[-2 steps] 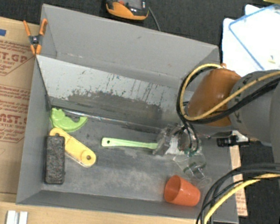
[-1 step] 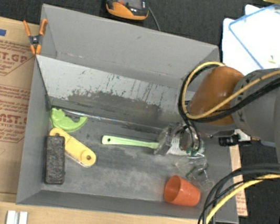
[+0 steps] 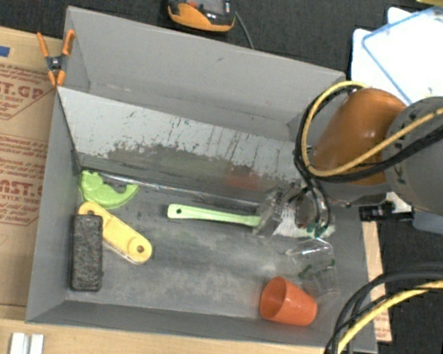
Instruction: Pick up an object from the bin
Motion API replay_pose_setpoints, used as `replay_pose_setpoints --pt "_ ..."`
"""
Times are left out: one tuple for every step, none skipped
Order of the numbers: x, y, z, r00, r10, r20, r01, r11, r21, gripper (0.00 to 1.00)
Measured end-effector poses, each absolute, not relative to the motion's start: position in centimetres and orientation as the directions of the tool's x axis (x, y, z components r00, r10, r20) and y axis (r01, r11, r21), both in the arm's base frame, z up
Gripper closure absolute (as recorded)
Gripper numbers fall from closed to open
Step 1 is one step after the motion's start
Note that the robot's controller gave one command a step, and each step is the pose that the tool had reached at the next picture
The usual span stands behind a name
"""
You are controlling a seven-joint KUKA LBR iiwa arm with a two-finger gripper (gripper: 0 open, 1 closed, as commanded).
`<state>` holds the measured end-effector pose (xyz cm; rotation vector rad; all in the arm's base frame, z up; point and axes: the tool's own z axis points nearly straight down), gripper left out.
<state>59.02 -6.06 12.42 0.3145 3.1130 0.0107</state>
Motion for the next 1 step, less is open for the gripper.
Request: replay_pose_setpoints --pt "59.11 -6.08 15.51 -0.98 0.2 -0.015 0.2 0.98 0.008 1.0"
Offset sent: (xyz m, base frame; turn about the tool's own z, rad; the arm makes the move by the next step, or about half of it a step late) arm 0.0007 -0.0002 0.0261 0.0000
